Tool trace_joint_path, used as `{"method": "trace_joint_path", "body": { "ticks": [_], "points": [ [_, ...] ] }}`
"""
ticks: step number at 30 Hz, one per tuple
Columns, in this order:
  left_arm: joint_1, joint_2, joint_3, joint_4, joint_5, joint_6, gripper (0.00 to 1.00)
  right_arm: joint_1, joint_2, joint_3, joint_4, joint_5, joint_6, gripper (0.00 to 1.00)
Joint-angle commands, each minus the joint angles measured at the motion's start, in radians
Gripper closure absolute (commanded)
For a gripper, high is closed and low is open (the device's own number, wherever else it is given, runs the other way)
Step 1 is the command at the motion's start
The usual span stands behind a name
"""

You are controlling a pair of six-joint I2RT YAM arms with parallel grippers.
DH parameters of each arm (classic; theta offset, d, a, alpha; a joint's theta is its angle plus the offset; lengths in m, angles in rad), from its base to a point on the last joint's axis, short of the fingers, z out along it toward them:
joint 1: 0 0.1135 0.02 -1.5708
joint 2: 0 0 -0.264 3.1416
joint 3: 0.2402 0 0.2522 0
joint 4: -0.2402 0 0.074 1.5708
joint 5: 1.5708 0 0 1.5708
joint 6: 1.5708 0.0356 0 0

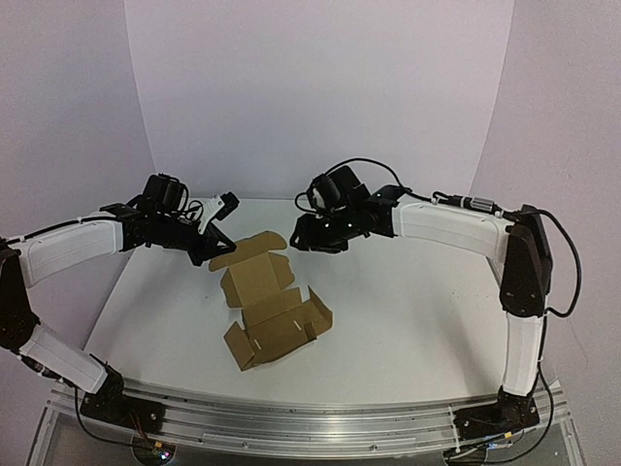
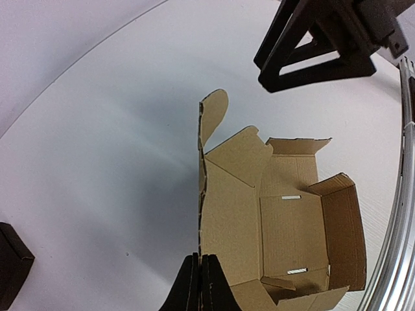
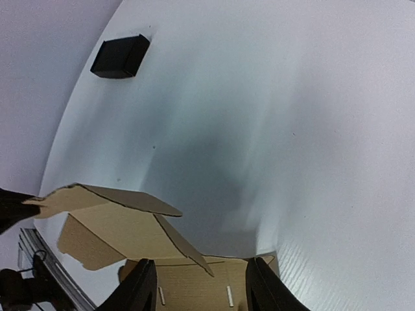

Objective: Fold the paper box

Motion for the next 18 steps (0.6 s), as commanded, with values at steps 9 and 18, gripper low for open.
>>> {"method": "trace_joint_path", "body": {
  "ticks": [9, 18],
  "points": [
    [-0.003, -0.002, 0.004, 0.033, -0.006, -0.008, 1.0, 0.051, -0.088, -0.3, 0.18, -0.062, 0.615, 0.86],
    [-0.003, -0.005, 0.0, 0.035, 0.005, 0.004, 1.0, 0.044, 0.036, -0.234, 0.184, -0.053, 0.563, 0.95]
  ]
}}
